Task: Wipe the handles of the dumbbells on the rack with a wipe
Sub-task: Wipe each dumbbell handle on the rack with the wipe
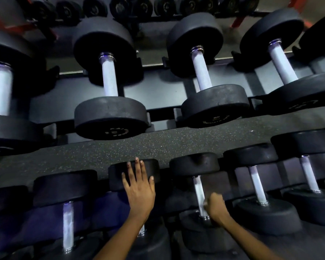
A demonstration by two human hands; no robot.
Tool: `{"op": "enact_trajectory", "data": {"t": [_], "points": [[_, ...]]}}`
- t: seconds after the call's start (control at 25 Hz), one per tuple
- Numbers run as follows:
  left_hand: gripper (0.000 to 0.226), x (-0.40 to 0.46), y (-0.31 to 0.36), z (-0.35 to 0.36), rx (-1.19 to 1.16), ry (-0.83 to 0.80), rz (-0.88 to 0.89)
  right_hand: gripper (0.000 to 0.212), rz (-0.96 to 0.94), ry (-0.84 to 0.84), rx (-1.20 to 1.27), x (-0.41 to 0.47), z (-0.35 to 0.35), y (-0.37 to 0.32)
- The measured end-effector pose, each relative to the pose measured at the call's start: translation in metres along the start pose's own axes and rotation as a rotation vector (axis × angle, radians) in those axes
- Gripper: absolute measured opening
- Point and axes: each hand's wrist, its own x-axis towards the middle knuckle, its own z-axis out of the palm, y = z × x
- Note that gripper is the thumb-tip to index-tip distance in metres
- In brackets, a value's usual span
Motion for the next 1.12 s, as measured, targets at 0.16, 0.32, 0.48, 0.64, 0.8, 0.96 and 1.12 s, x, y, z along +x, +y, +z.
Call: {"op": "enact_trajectory", "data": {"t": [0.16, 0.32, 0.48, 0.64, 0.8, 0.96, 1.12], "points": [[0.063, -0.005, -0.004, 0.002, -0.023, 0.033, 0.030, 0.007, -0.063, 0.142, 0.097, 0.028, -0.003, -0.012], [0.064, -0.006, -0.006, 0.001, -0.017, 0.026, 0.026, 0.024, -0.314, -0.249, -0.305, -0.010, 0.013, 0.021], [0.064, -0.005, 0.000, -0.002, 0.004, -0.001, -0.006, 0.034, -0.730, -0.074, -0.451, 0.043, -0.020, -0.001], [0.066, -0.005, 0.001, -0.006, 0.050, -0.053, -0.023, 0.060, -1.068, -0.227, -0.715, 0.042, -0.017, 0.037], [0.065, -0.004, 0.001, -0.007, 0.081, -0.070, -0.021, 0.060, -1.114, -0.321, -0.731, 0.044, -0.032, 0.030], [0.064, -0.006, -0.001, -0.007, 0.083, -0.057, 0.002, 0.024, -1.174, -0.176, -0.944, 0.051, -0.019, 0.026], [0.065, -0.005, 0.001, -0.008, 0.076, -0.047, 0.001, 0.016, -1.127, -0.257, -1.104, 0.058, -0.018, 0.000]]}}
